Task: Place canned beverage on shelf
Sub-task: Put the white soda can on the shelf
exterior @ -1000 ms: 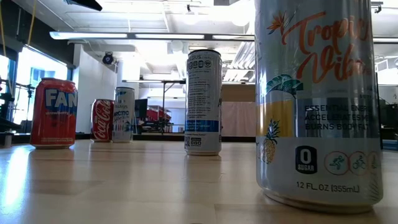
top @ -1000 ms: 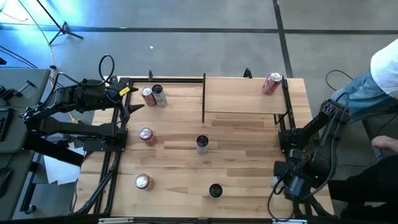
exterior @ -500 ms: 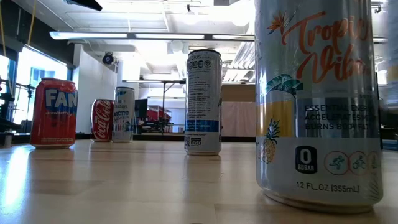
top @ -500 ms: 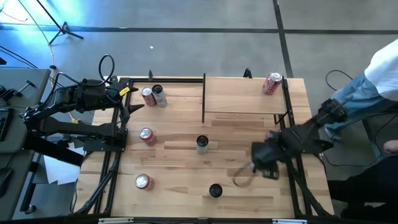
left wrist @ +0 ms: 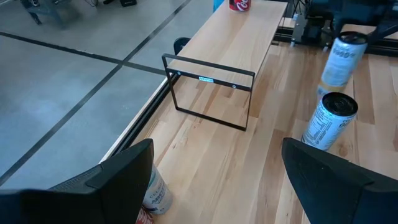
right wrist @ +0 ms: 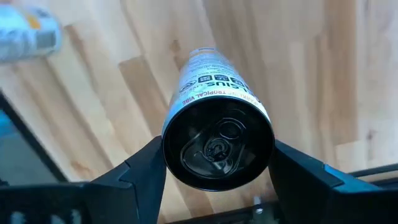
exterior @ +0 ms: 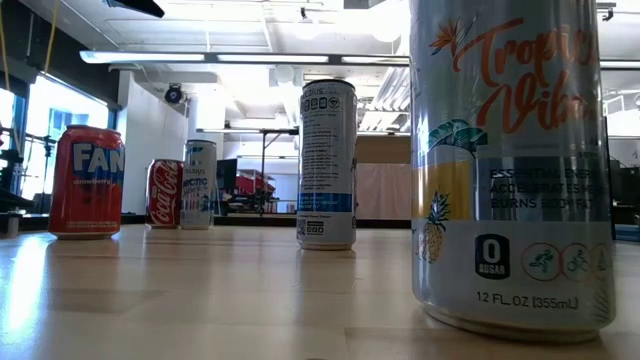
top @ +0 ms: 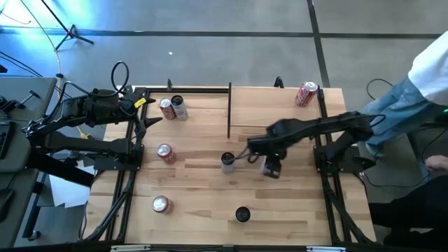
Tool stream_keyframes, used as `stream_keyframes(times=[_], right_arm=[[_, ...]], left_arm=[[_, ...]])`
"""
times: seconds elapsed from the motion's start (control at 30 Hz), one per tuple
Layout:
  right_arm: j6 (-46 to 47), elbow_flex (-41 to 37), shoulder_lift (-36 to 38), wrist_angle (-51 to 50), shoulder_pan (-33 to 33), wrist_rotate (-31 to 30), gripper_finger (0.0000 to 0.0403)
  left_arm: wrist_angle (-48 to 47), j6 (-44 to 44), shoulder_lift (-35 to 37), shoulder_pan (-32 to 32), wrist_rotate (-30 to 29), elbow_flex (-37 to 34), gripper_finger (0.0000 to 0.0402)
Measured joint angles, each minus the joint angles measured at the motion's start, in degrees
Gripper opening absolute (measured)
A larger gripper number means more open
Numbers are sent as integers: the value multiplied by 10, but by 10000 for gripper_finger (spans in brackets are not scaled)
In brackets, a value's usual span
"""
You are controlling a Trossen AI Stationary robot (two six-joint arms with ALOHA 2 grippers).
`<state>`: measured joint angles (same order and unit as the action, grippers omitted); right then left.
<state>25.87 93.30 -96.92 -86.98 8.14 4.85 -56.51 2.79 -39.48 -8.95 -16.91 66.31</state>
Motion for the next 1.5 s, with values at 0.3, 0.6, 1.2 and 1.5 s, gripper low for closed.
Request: stream_keyframes(times=[0.3,0.6,1.2,1.5], right_arm=[[-11,139,-105,-27,-38,-48,232],[50,138,-116,-31,-52,-48,232],[2,137,-116,-30,-104,-26,232],[-19,136,-132,-30,-104,-26,232]], left_arm=[[0,0,0,0,0,0,335],[0,0,0,0,0,0,335],[0,0,0,0,0,0,335],[0,0,0,0,0,0,335]])
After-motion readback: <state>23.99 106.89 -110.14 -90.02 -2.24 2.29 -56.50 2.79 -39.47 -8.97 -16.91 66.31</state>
